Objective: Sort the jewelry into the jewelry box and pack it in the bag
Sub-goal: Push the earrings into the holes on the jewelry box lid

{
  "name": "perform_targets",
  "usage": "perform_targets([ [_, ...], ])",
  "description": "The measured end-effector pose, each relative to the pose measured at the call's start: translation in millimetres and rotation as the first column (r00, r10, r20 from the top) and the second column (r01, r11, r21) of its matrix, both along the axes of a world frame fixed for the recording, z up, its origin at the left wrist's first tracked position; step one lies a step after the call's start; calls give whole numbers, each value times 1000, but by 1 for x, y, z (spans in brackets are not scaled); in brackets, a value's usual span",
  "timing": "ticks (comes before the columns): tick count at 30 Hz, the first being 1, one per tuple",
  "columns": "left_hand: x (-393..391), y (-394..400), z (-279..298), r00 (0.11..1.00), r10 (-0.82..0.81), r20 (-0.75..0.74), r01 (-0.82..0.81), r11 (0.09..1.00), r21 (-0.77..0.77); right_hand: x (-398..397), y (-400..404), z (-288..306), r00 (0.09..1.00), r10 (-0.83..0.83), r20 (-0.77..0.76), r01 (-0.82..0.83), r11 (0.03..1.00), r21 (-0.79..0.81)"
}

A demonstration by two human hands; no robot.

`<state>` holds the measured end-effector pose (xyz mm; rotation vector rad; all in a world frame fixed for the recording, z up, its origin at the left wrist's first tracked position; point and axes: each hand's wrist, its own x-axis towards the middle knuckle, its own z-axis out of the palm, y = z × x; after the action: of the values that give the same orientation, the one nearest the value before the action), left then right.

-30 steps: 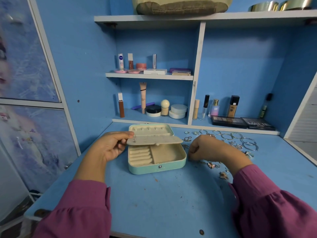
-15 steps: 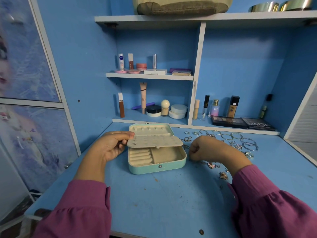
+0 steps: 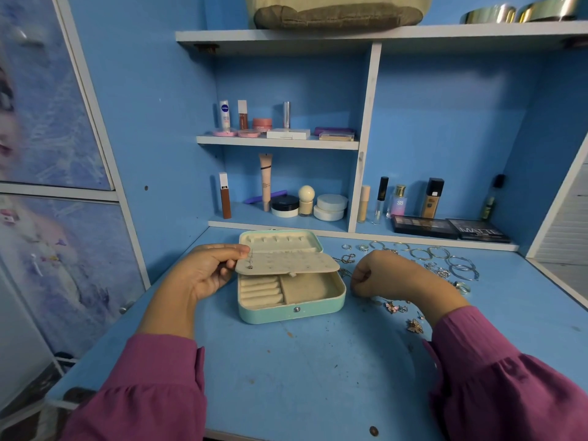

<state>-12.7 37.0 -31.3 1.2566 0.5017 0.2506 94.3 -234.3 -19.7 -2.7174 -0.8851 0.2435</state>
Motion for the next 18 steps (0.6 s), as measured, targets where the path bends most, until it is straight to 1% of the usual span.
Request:
perform_targets([
  [15,-1,-2,1,1000,-6,2,6,1000,-10,2,3,-4,998,-37,48,39,999,-30],
  [16,-1,-1,1,1000,-5,2,5,1000,-11,3,3,-5,998,-46,51,47,999,-17],
  [18,-1,-1,1,1000,-5,2,5,1000,-13,3,4,-5,995,-74,66,71,996,56],
])
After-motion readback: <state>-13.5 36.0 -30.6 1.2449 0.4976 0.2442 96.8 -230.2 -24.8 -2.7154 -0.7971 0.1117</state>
